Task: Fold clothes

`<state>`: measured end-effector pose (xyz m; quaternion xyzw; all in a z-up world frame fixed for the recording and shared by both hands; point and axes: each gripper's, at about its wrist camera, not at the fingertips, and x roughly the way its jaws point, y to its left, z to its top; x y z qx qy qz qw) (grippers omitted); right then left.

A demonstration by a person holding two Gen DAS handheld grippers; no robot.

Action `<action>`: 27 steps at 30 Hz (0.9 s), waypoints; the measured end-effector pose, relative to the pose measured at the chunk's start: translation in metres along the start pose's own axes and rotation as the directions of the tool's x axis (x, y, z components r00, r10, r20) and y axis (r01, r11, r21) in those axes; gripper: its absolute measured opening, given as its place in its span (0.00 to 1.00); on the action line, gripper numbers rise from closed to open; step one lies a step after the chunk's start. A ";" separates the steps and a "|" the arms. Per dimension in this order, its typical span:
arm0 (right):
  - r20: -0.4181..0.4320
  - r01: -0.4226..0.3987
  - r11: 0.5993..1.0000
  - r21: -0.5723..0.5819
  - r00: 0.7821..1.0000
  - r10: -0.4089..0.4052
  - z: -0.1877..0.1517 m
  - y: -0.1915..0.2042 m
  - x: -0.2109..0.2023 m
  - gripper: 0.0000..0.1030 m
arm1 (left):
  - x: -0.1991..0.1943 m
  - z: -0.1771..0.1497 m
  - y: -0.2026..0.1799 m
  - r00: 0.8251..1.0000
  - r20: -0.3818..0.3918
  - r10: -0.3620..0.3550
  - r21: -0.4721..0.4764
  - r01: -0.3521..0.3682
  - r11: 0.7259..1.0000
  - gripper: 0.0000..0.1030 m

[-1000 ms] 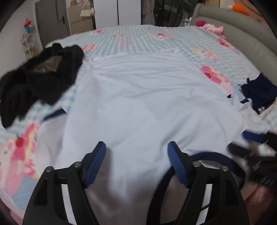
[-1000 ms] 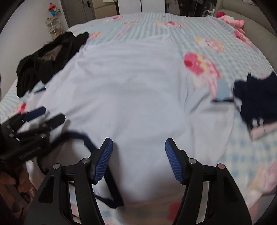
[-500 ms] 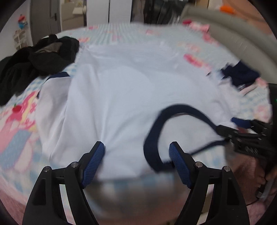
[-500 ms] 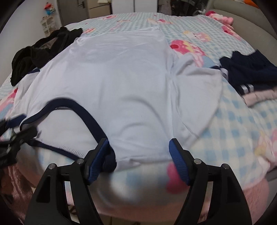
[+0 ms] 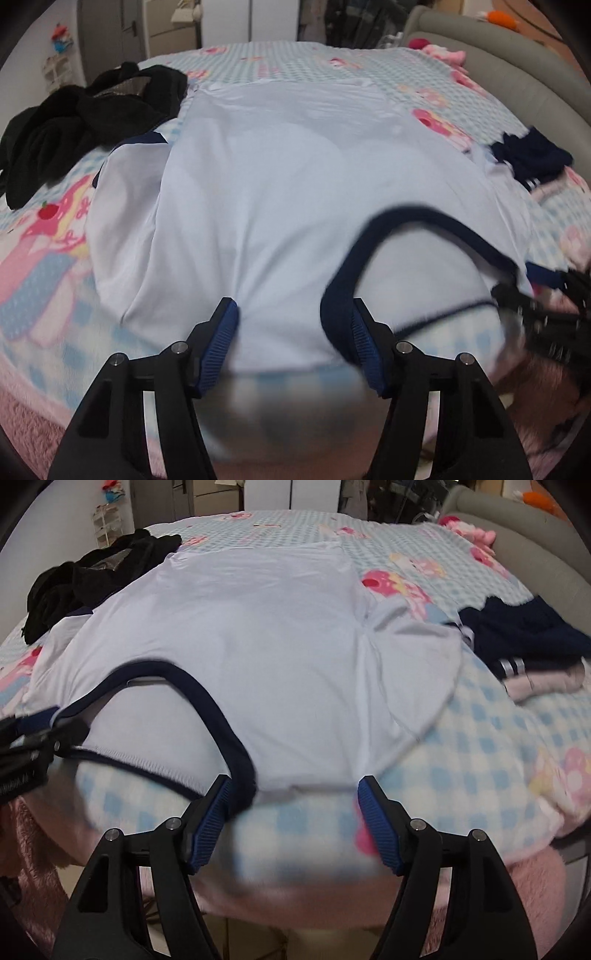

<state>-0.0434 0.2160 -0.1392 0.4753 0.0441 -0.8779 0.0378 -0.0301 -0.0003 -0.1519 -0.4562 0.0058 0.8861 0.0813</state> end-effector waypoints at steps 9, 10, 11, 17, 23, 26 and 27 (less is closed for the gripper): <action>0.129 -0.028 0.999 0.046 0.991 0.022 0.011 -0.007 -0.025 0.67 | -0.027 0.016 0.009 0.993 0.067 -0.093 -0.057 0.097 0.994 0.67; 0.120 -0.011 0.999 0.031 0.993 0.007 0.012 -0.003 -0.022 0.66 | -0.022 0.021 0.010 0.997 0.047 -0.068 -0.062 0.070 0.996 0.67; 0.086 -0.001 1.000 0.031 0.996 -0.002 0.008 -0.005 -0.016 0.66 | -0.014 0.022 0.014 0.999 0.016 -0.044 -0.081 0.045 0.996 0.67; 0.031 -0.067 0.992 0.112 0.998 0.064 -0.010 -0.029 -0.016 0.65 | -0.025 -0.007 0.044 0.992 0.021 -0.124 -0.181 0.126 0.975 0.67; 0.160 -0.121 0.981 0.152 0.982 0.096 -0.006 -0.032 -0.038 0.65 | -0.053 -0.013 0.065 0.972 0.147 -0.186 -0.276 0.220 0.935 0.67; 0.143 -0.081 0.982 0.172 0.988 0.057 -0.005 -0.037 -0.034 0.65 | -0.051 -0.006 0.066 0.971 0.152 -0.184 -0.272 0.220 0.937 0.67; 0.137 -0.068 0.982 0.179 0.990 0.044 -0.005 -0.038 -0.033 0.65 | -0.051 -0.003 0.067 0.971 0.154 -0.184 -0.271 0.221 0.937 0.67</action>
